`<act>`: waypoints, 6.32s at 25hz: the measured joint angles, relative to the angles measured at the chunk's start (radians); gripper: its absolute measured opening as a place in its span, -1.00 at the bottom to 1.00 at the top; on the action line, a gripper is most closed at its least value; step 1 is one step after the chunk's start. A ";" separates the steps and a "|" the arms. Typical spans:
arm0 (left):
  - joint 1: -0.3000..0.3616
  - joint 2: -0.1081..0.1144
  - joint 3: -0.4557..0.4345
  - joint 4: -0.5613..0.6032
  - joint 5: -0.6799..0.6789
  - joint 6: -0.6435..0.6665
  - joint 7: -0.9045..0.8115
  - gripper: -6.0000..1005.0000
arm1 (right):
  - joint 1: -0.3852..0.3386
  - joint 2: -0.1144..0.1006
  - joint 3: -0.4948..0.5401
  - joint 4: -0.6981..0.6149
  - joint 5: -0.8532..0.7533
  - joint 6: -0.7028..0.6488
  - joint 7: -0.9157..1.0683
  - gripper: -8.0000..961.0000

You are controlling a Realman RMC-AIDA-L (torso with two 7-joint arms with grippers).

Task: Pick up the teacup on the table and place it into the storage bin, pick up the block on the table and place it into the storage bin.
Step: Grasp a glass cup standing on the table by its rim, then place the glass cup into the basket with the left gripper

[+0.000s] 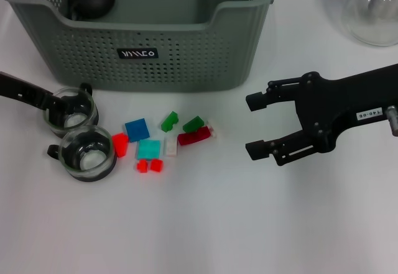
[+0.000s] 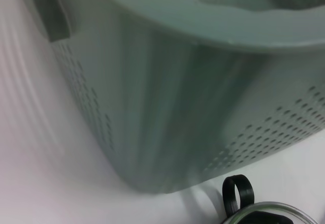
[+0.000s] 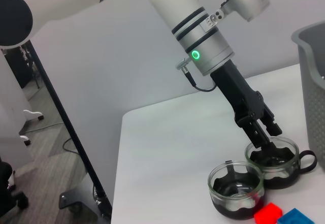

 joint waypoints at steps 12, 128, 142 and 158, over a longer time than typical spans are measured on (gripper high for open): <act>-0.022 -0.025 0.018 -0.048 0.075 -0.070 -0.004 0.52 | 0.001 0.003 0.001 0.000 0.000 -0.002 -0.006 0.92; -0.566 0.101 0.368 -0.569 0.082 -0.567 -0.477 -0.88 | 0.108 -0.054 0.226 0.302 -0.172 -0.009 -0.065 0.92; -0.562 0.094 0.368 -0.580 0.082 -0.586 -0.466 -0.87 | 0.103 -0.053 0.226 0.302 -0.172 -0.009 -0.068 0.92; -0.558 0.091 0.368 -0.578 0.082 -0.584 -0.464 -0.41 | 0.104 -0.052 0.225 0.302 -0.172 -0.009 -0.067 0.92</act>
